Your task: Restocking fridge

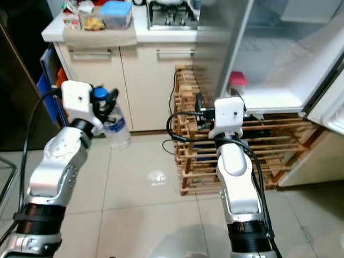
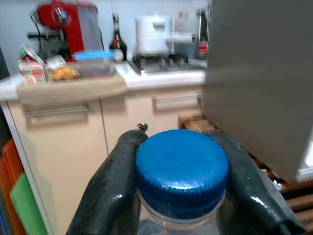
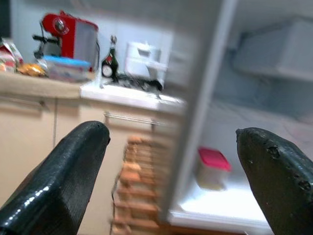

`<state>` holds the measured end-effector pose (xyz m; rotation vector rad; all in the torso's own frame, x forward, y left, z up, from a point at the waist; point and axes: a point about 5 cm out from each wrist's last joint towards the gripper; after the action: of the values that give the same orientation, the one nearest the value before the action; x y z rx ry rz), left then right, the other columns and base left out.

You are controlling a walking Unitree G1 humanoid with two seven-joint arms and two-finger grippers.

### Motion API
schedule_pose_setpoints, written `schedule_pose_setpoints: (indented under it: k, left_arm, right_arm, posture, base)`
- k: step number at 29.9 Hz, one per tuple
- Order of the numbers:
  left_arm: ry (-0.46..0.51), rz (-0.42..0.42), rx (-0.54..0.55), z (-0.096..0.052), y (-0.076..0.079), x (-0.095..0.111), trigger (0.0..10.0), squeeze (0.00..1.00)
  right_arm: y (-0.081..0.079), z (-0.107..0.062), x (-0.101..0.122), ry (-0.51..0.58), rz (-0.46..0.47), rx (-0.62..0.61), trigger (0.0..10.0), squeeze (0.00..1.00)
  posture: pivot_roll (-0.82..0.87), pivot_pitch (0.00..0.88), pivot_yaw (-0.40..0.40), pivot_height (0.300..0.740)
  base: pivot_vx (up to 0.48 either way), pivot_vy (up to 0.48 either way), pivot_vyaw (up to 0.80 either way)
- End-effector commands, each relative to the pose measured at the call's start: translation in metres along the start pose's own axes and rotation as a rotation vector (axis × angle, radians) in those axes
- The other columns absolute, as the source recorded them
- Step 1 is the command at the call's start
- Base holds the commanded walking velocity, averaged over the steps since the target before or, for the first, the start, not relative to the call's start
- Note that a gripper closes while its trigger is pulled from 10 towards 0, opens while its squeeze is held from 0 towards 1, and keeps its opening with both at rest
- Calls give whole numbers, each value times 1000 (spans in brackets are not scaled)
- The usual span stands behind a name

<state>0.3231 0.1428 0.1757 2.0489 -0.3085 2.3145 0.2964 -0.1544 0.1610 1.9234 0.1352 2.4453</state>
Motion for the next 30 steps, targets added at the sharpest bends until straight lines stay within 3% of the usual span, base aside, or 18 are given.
schedule_pose_setpoints:
  k: [1,8,10,14,22,25,27,30]
  left_arm:
    - [28,15,-1,5,3,6,10000,0]
    - [32,24,-35,7,7,5,10000,0]
    - [52,-31,-90,7,11,7,10000,0]
    - [42,1,-64,9,9,6,10000,0]
    - [14,-63,-95,7,11,-5,10000,0]
    - [23,-76,-135,6,16,-7,10000,0]
    - [56,-33,-187,3,26,-4,10000,0]
    - [36,-40,-191,1,30,-7,10000,0]
  right_arm:
    - [4,-2,1,7,-3,-10,10000,0]
    - [8,-12,-8,-15,-12,-21,10000,0]
    - [9,-14,-9,-14,-10,-28,10000,0]
    - [16,-18,-16,-38,-9,-65,10000,0]
    - [25,-25,-25,-79,2,-121,10000,0]
    - [27,-27,-27,-84,0,-131,10000,0]
    - [27,-28,-26,-81,-5,-133,10000,0]
    - [28,-28,-25,-81,-9,-136,10000,0]
  posture:
    - [-130,0,46,740]
    - [-135,0,52,740]
    - [-136,0,53,740]
    - [-137,0,54,740]
    - [-146,0,55,740]
    - [-149,0,56,740]
    - [-153,0,58,740]
    - [-155,0,59,740]
  base:
    - [0,0,0]
    - [0,0,-757]
    - [0,0,-756]
    - [0,0,-748]
    - [0,0,-748]
    - [0,0,-750]
    - [480,0,-750]
    - [480,0,-750]
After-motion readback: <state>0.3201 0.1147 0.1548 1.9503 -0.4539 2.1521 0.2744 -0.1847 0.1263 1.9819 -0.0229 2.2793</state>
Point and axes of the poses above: a point about 5 cm out from each wrist's last joint towards the gripper, its own z axis pointing out of the wrist towards the gripper, its own x axis along the axis of the wrist's last joint, y = z × x, and after that the axes turned 5 degrees about z, right-handed
